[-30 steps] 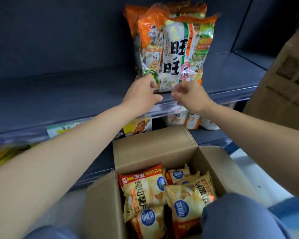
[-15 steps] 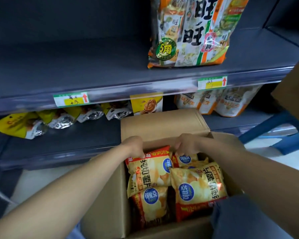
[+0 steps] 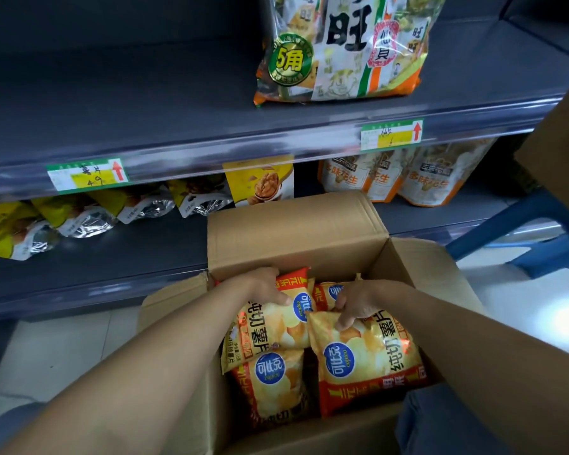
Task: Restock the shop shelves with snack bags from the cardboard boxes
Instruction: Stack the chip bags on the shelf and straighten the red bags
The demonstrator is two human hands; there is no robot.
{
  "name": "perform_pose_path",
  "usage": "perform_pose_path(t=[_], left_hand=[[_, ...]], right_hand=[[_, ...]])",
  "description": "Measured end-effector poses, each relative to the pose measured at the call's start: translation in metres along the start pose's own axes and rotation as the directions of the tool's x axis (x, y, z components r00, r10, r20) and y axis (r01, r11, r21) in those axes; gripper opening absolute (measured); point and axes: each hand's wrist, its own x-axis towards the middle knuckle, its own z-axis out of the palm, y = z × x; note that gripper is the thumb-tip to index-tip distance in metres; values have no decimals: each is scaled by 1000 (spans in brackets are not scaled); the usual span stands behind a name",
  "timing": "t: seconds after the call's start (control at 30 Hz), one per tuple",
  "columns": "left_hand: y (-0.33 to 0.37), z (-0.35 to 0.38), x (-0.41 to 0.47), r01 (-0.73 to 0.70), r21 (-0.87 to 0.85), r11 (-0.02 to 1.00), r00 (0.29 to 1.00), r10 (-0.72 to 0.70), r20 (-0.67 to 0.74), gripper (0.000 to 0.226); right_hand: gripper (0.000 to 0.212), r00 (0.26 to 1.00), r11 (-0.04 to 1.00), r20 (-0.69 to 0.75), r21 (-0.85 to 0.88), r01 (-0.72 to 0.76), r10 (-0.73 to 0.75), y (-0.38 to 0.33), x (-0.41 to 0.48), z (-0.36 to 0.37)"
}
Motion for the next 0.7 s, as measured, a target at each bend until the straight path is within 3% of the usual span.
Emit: perform_pose_path(t=[0.27, 0.4, 0.5, 0.63, 0.7], left_hand=[[7, 4, 10, 25, -94, 995, 998, -30, -52, 76], [16, 3, 7, 15, -12, 1000, 994, -16, -105, 61], [24, 3, 3, -27, 75, 997, 985, 39, -170, 37], [32, -1, -5, -65, 135, 989, 959, 99, -265, 16], [35, -6, -12, -77, 160, 984, 947, 122, -296, 17]], right_hand=[[48, 995, 998, -75, -4, 68, -68, 7, 8, 9], [43, 992, 995, -81, -8, 99, -99, 6, 6, 9], [43, 989, 993, -94, 3, 118, -118, 3, 0, 6], [11, 976, 986, -166, 67, 151, -138, 5, -8, -4], [12, 968, 974, -212, 148, 170, -137, 9, -17, -12]])
